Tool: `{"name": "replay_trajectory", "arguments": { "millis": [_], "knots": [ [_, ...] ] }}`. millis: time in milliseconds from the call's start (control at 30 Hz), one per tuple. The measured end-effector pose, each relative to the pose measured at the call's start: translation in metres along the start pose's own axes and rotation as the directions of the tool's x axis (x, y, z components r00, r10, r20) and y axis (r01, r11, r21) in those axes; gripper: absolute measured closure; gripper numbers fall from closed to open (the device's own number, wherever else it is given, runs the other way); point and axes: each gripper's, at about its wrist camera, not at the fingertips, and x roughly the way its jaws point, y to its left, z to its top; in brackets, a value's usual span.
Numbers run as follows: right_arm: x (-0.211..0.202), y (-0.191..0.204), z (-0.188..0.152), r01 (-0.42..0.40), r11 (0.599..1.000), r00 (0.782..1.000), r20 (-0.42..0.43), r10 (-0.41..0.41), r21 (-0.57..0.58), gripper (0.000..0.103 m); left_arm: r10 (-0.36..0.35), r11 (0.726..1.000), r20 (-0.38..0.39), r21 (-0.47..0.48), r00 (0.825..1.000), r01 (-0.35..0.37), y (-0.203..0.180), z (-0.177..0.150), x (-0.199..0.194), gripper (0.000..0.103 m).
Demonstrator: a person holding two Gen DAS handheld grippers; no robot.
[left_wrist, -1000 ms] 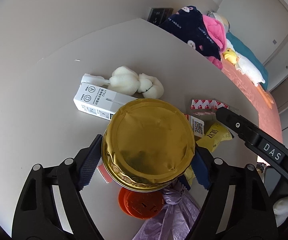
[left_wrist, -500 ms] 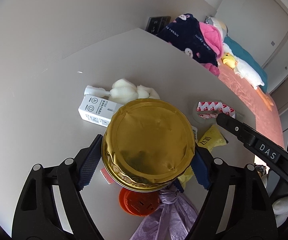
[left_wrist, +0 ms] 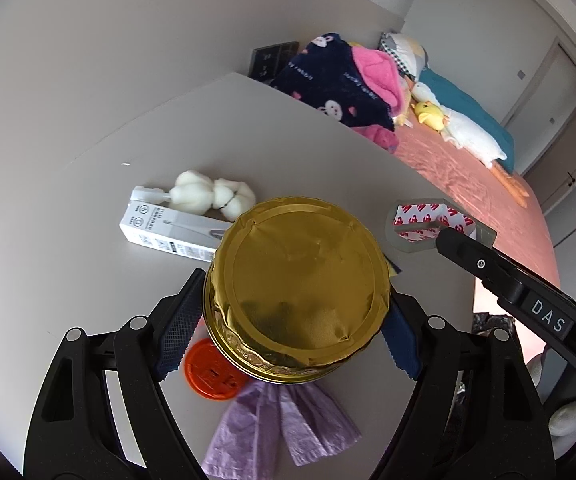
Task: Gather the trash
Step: 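Carry the gold container with the left tool while the right tool carries the packet toward the bag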
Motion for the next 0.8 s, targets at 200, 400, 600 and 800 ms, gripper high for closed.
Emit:
{"name": "replay_trajectory", "arguments": {
  "millis": [200, 400, 600, 800],
  "knots": [
    [-0.031, -0.014, -0.006, 0.016, 1.000, 0.999, 0.030, -0.016, 0.012, 0.068, -0.027, 0.999, 0.009, 0.039, 1.000, 0.026, -0.025, 0.000, -0.009, 0.025],
    [-0.062, -0.033, -0.015, 0.034, 0.999, 0.998, 0.059, -0.037, 0.042, 0.068, -0.057, 0.995, 0.010, 0.085, 0.998, 0.056, -0.052, -0.004, -0.014, 0.025],
    [-0.082, -0.053, -0.025, 0.060, 0.995, 0.995, 0.073, -0.066, 0.079, 0.068, -0.090, 0.987, -0.003, 0.132, 0.996, 0.089, -0.081, -0.009, -0.016, 0.025],
    [-0.103, -0.070, -0.035, 0.088, 0.989, 0.991, 0.094, -0.099, 0.117, 0.068, -0.127, 0.976, -0.016, 0.175, 0.992, 0.128, -0.107, -0.017, -0.017, 0.025]
  ]
}}
